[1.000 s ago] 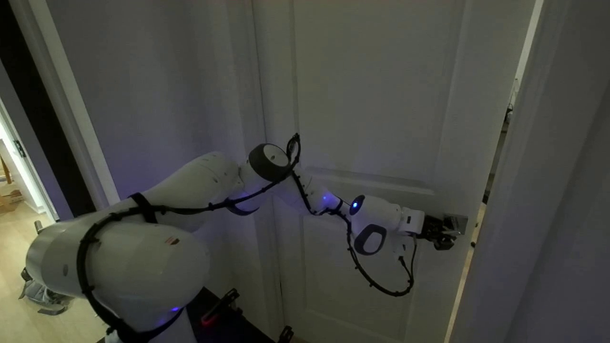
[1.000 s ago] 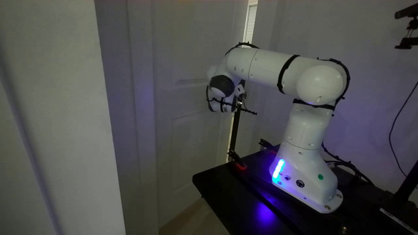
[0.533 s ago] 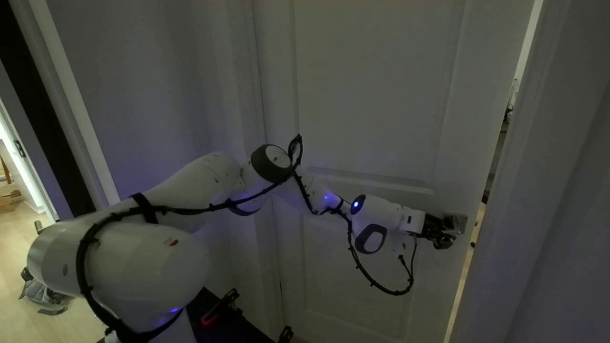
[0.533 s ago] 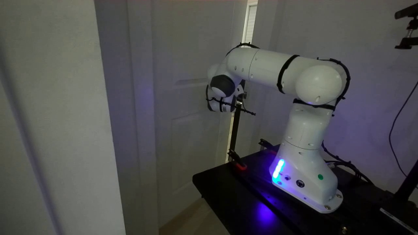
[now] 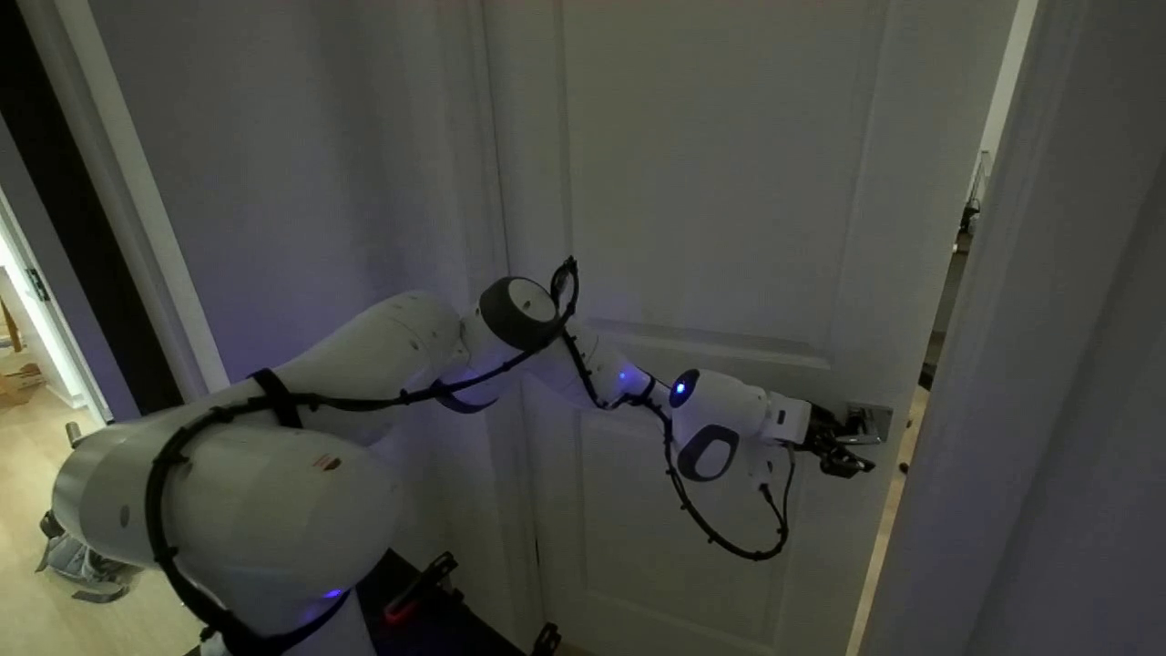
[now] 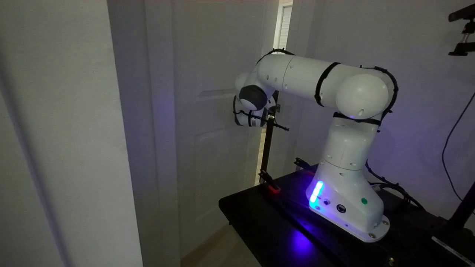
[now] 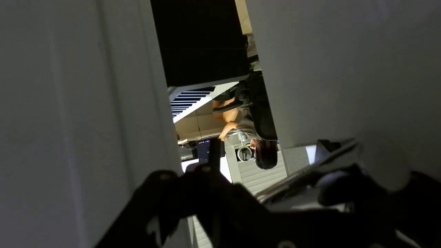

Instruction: Open the door

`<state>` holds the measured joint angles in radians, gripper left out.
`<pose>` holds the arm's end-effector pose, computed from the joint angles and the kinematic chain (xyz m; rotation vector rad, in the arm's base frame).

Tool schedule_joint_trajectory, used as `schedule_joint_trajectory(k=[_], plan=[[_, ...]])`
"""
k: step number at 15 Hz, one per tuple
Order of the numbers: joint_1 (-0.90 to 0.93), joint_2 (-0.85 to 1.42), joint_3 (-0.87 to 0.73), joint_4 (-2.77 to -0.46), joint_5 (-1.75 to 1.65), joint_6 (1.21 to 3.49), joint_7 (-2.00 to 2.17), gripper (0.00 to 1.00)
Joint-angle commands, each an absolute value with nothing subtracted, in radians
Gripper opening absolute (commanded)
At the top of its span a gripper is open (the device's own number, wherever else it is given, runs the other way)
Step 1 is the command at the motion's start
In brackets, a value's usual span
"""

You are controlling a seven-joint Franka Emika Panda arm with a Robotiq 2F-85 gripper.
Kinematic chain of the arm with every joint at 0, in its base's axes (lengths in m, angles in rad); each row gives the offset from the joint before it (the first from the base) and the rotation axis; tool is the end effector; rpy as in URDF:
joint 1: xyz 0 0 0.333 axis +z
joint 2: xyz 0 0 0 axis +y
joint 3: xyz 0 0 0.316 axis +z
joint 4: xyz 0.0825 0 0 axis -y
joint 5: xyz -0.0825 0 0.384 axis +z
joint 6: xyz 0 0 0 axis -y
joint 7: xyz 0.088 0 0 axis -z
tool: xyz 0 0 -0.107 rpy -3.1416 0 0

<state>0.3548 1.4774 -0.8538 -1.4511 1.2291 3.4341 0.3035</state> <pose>0.6442 -0.2600 0.1162 1.9583 -1.2666 1.4393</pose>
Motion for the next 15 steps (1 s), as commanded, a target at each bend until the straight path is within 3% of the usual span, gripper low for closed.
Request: schedule_joint_trajectory(k=[1, 7, 15], plan=[[0.373, 1.477, -0.889, -1.421, 1.249, 3.336, 0.310, 0.99], [0.410, 1.465, -1.000, -1.389, 1.187, 3.059, 0.395, 1.00], [0.426, 1.423, -1.054, -1.332, 1.173, 2.901, 0.419, 1.00]])
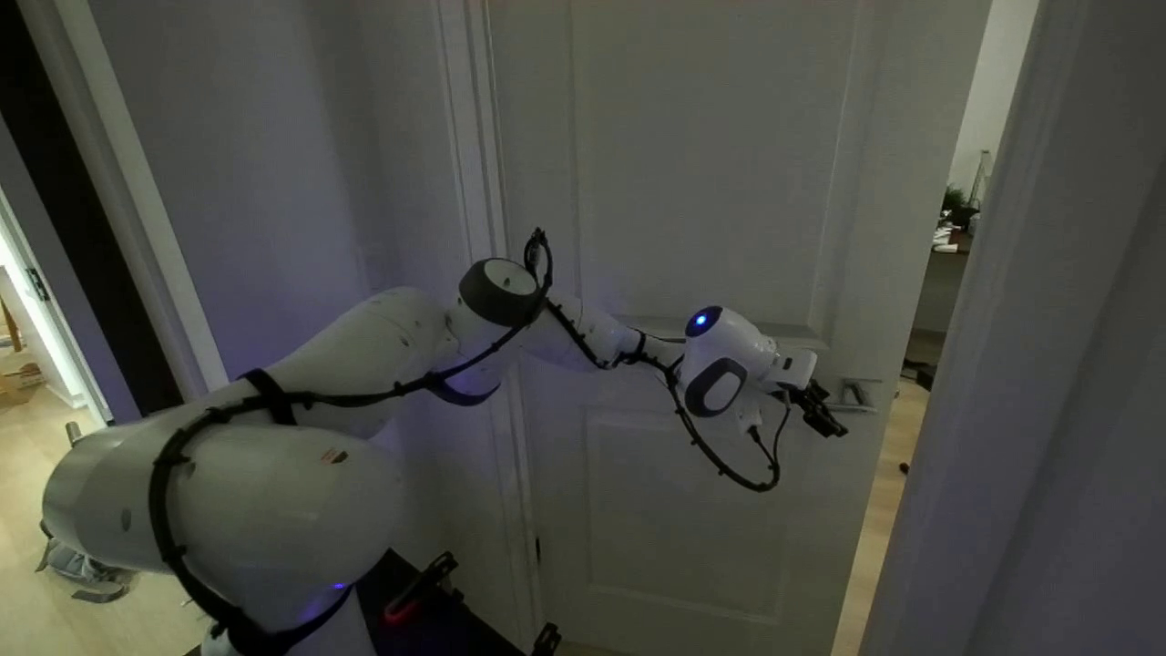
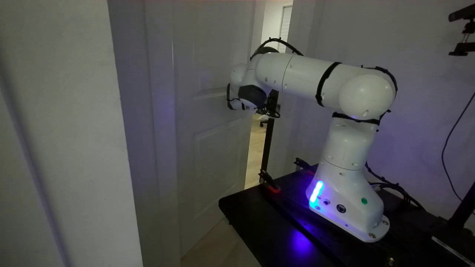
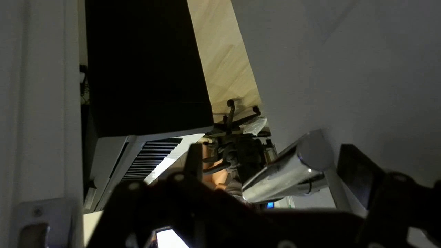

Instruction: Open the door

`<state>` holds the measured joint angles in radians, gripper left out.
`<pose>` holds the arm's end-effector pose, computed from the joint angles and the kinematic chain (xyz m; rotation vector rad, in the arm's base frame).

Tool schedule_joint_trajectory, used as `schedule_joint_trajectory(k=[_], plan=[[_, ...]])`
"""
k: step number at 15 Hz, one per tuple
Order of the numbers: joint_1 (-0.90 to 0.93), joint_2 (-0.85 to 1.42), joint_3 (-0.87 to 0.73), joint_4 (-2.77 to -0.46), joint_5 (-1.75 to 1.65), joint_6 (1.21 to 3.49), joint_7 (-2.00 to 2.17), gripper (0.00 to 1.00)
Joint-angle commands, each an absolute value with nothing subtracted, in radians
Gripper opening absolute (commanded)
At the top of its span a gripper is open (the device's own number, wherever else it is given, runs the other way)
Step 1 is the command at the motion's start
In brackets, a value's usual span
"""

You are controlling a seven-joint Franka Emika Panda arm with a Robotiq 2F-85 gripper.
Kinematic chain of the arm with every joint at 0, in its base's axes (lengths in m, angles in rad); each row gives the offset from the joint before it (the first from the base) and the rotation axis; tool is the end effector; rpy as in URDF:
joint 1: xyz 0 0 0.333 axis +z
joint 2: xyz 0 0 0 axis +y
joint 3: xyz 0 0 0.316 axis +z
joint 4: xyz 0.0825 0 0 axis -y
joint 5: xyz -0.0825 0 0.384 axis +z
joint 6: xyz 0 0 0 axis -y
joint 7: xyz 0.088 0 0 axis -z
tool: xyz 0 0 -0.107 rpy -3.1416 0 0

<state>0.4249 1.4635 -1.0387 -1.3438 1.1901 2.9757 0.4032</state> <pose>0.7148 -0.2318 0.1682 2.2105 -1.3730 1.2323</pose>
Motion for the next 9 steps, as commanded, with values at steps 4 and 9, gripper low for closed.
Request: schedule_joint_trajectory(k=[4, 9], plan=[[0.447, 1.393, -1.085, -1.342, 1.175, 2.854, 0.414, 1.00], [0.432, 1.231, -0.995, -1.395, 0.912, 2.847, 0.476, 1.00]])
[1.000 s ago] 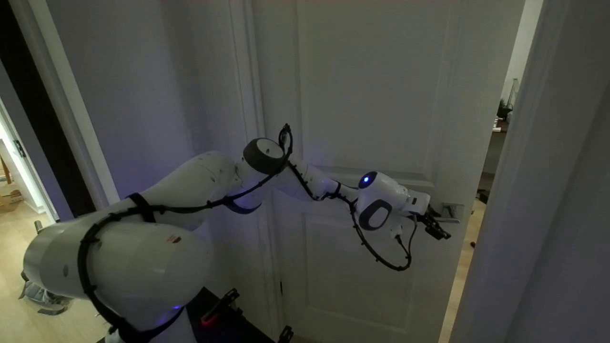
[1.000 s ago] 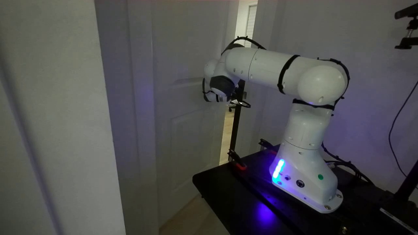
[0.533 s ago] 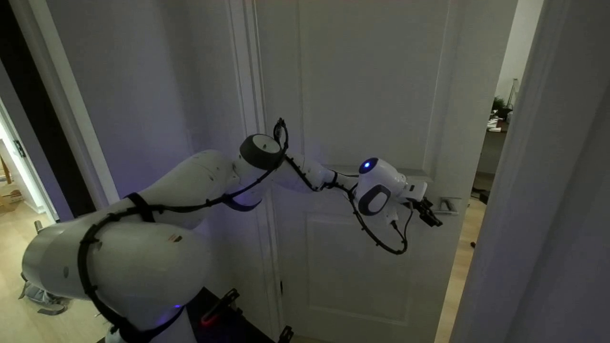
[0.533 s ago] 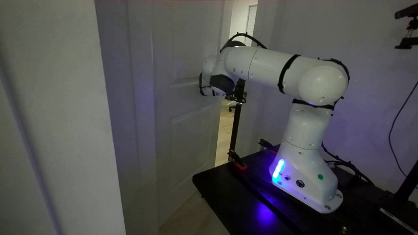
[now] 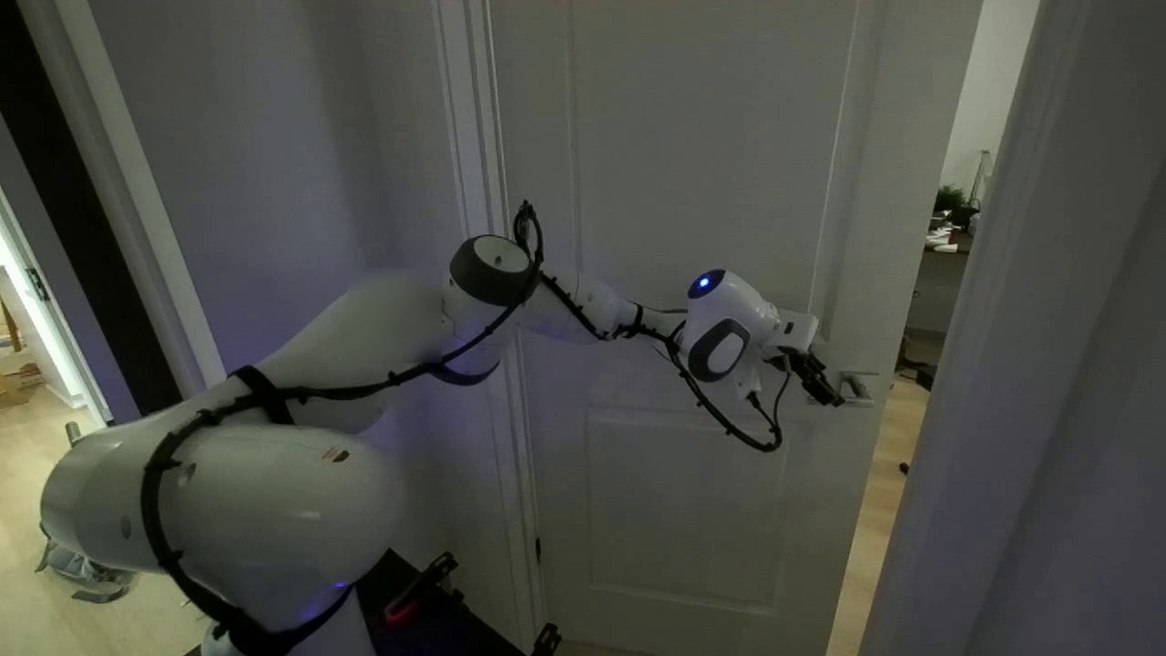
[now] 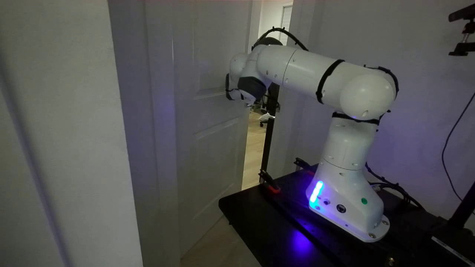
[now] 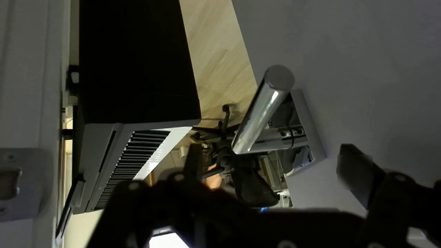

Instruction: Open the door

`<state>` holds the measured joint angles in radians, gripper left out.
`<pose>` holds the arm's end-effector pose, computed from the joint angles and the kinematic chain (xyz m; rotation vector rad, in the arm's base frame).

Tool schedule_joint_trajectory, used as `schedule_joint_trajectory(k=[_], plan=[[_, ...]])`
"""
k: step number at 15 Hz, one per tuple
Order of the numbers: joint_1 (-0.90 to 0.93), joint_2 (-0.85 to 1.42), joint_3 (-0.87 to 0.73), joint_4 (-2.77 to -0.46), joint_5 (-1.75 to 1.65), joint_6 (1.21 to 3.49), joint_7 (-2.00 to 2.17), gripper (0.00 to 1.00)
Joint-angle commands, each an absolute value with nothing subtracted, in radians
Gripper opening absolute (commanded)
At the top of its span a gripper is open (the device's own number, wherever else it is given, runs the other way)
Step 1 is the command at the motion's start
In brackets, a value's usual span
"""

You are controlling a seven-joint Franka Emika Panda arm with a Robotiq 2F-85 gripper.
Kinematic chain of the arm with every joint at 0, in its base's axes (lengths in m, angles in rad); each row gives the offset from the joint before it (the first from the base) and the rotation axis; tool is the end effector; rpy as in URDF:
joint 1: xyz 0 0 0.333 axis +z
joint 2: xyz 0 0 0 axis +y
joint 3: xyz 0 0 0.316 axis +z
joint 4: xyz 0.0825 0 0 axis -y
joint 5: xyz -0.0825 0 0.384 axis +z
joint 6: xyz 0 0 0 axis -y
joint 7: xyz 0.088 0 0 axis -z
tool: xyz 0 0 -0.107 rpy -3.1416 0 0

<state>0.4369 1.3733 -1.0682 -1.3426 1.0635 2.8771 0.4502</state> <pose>0.7342 -0.2200 0.2195 2.2562 -1.3608 1.1894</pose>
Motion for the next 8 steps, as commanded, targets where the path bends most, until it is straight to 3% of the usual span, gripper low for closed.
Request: schedule_joint_trajectory(k=[1, 8], plan=[[0.431, 1.191, -0.978, -1.413, 0.853, 2.836, 0.484, 1.00], [0.412, 0.895, -0.870, -1.540, 0.489, 2.728, 0.539, 1.00]])
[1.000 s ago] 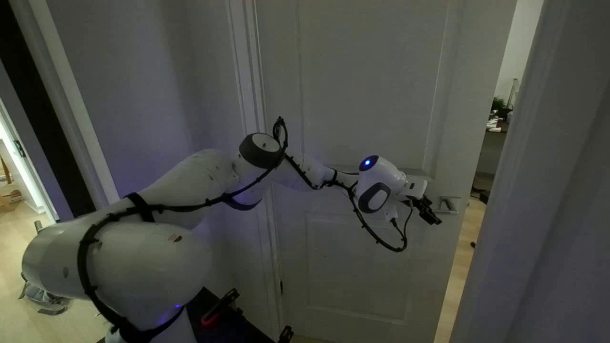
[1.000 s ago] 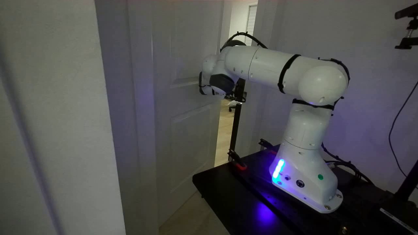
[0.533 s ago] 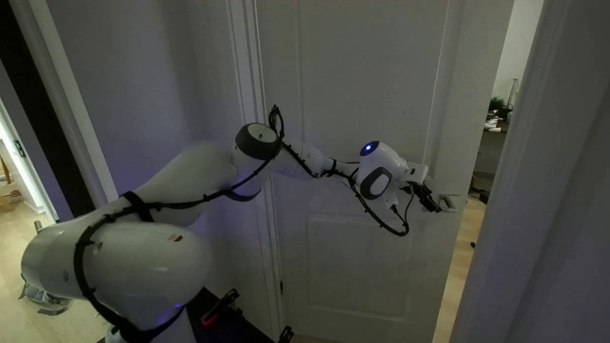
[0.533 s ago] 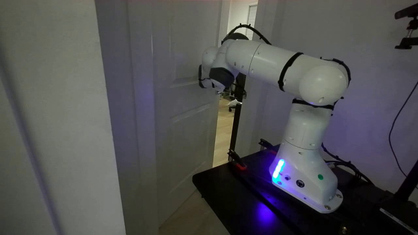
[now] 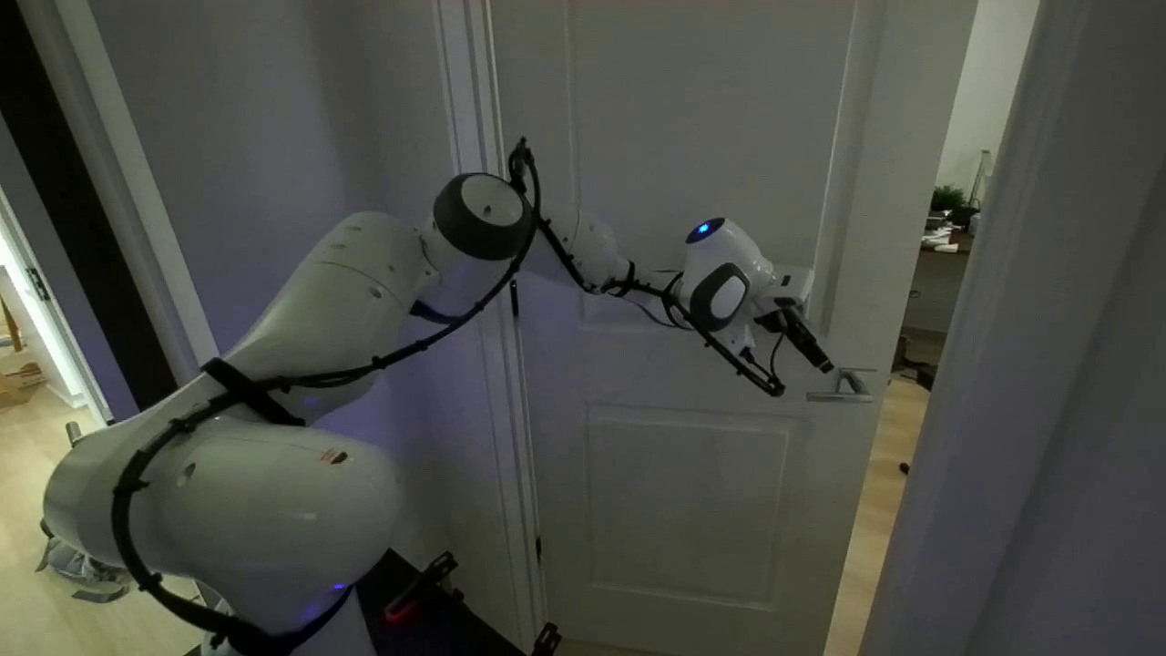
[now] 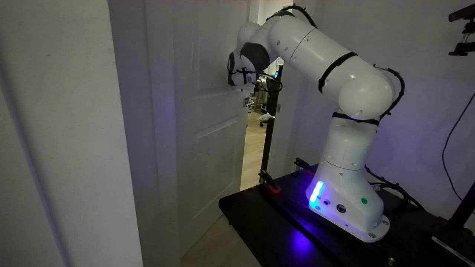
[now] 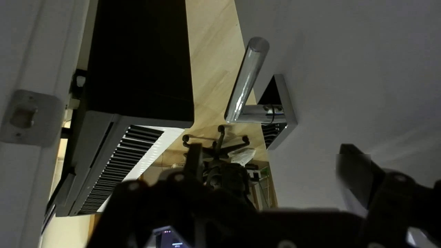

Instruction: Open the door

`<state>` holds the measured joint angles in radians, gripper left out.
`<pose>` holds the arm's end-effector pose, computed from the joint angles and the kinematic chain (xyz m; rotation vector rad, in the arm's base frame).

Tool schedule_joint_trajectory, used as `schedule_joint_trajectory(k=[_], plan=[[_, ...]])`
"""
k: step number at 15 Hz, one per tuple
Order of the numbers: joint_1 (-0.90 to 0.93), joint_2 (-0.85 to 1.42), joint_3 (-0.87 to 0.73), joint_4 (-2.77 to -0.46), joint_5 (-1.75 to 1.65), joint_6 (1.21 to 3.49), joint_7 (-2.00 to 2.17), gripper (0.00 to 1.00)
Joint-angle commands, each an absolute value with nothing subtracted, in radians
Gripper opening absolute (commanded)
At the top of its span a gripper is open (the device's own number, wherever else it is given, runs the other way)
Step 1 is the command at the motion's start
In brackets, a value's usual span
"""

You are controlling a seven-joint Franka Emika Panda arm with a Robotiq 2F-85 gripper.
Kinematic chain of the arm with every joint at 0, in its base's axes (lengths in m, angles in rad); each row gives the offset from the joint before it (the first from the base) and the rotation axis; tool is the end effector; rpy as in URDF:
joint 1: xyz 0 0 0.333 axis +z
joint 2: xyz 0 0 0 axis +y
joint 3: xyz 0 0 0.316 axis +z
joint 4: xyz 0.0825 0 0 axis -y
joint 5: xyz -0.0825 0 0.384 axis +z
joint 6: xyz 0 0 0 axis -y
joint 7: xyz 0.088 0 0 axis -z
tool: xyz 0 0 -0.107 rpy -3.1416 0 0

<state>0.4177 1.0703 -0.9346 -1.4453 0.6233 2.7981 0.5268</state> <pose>0.7369 -0.1991 0.2910 2.3768 -1.2754 1.0308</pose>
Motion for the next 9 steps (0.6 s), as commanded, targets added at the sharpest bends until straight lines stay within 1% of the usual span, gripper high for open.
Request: schedule_joint_trajectory(k=[1, 5, 6, 8, 9], plan=[[0.412, 0.840, -0.857, -1.574, 0.434, 2.707, 0.548, 1.00], [0.406, 0.638, -0.824, -1.673, 0.239, 2.563, 0.566, 1.00], [0.443, 0.618, -0.869, -1.687, 0.313, 2.493, 0.485, 1.00], [0.455, 0.515, -0.879, -1.728, 0.298, 2.383, 0.440, 1.00], [0.348, 0.589, -0.771, -1.650, 0.187, 2.478, 0.560, 1.00]])
